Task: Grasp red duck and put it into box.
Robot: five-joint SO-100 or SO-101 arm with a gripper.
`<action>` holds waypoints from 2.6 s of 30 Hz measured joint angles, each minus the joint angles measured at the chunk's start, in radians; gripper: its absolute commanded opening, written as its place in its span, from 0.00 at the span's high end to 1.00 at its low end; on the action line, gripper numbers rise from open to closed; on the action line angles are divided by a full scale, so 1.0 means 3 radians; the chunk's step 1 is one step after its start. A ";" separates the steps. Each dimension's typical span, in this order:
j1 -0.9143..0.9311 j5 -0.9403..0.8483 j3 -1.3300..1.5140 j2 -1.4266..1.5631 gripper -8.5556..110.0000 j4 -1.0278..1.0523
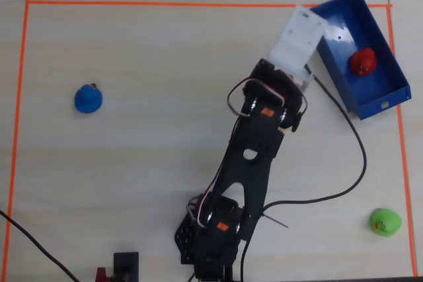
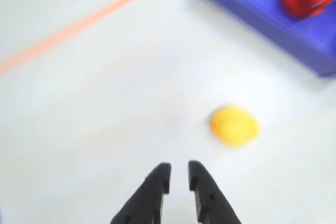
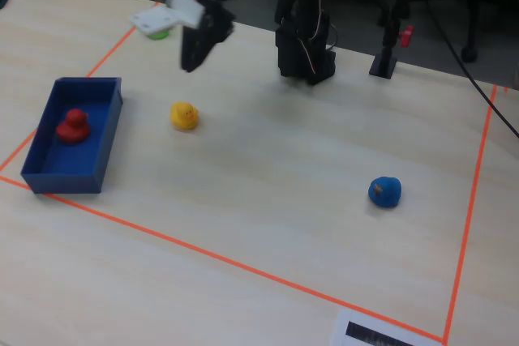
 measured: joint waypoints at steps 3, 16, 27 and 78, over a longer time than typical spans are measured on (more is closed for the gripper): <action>-0.0271 -0.0189 0.0557 0.0629 0.93 0.0261; -0.0833 -0.0491 0.2674 0.2454 0.93 0.0394; -0.1069 -0.0603 0.3973 0.3303 0.93 0.0026; -0.1314 -0.0665 0.4945 0.4259 0.92 0.0179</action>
